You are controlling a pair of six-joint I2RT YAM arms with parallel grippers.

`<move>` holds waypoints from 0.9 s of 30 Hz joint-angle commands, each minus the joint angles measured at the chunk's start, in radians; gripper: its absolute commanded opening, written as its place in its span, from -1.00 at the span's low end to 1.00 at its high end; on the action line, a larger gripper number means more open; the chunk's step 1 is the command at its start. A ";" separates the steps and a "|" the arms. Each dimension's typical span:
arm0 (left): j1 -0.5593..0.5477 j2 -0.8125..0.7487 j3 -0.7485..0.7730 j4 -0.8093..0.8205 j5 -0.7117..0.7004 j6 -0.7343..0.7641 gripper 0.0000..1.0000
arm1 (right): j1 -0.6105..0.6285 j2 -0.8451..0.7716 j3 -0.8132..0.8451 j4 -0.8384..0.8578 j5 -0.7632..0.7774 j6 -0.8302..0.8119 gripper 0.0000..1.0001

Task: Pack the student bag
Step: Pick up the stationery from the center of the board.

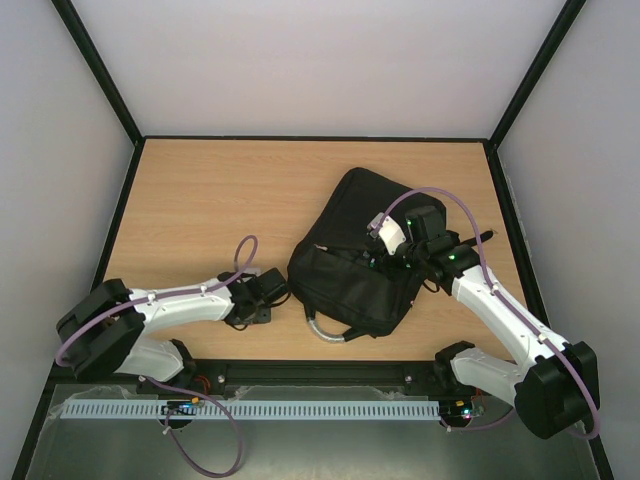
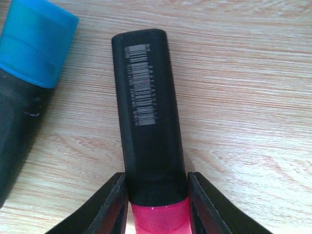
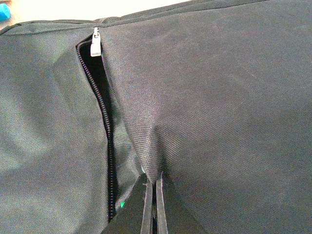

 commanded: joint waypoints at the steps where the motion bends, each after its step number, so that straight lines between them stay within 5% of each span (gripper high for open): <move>1: 0.006 -0.019 -0.013 -0.078 0.002 -0.003 -0.34 | 0.000 -0.017 -0.001 -0.018 -0.046 -0.006 -0.98; 16: -0.043 -0.097 0.119 -0.203 -0.028 0.016 -0.58 | -0.001 -0.018 0.000 -0.018 -0.046 -0.005 -0.98; 22: -0.111 -0.136 0.288 -0.201 -0.016 0.143 -0.59 | -0.002 -0.014 -0.001 -0.016 -0.045 -0.006 -0.98; 27: -0.125 -0.080 0.407 -0.125 0.129 0.282 -0.54 | 0.000 -0.021 0.001 -0.016 -0.052 -0.001 -0.98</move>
